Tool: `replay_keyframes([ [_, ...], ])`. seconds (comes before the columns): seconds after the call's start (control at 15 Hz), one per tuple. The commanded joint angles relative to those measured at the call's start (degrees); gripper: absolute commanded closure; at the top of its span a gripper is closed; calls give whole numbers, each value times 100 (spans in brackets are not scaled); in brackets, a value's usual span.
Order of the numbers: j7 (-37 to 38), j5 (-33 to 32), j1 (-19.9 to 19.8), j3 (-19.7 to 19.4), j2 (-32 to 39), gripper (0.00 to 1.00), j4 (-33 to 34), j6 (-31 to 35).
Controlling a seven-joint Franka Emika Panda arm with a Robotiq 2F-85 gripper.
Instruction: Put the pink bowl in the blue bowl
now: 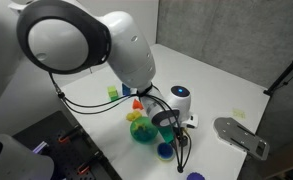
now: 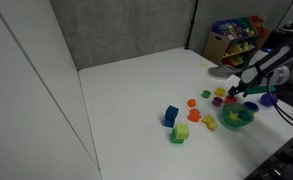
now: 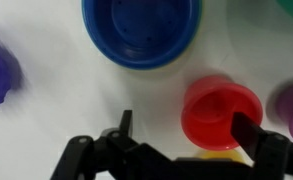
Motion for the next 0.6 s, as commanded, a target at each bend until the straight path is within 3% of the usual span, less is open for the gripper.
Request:
replay_keyframes([
  [0.0, -45, 111, -20, -31, 171, 27, 179, 31],
  [0.13, 0, 122, 7, -52, 206, 32, 182, 35],
  [0.53, 100, 171, 73, -54, 126, 82, 125, -2],
])
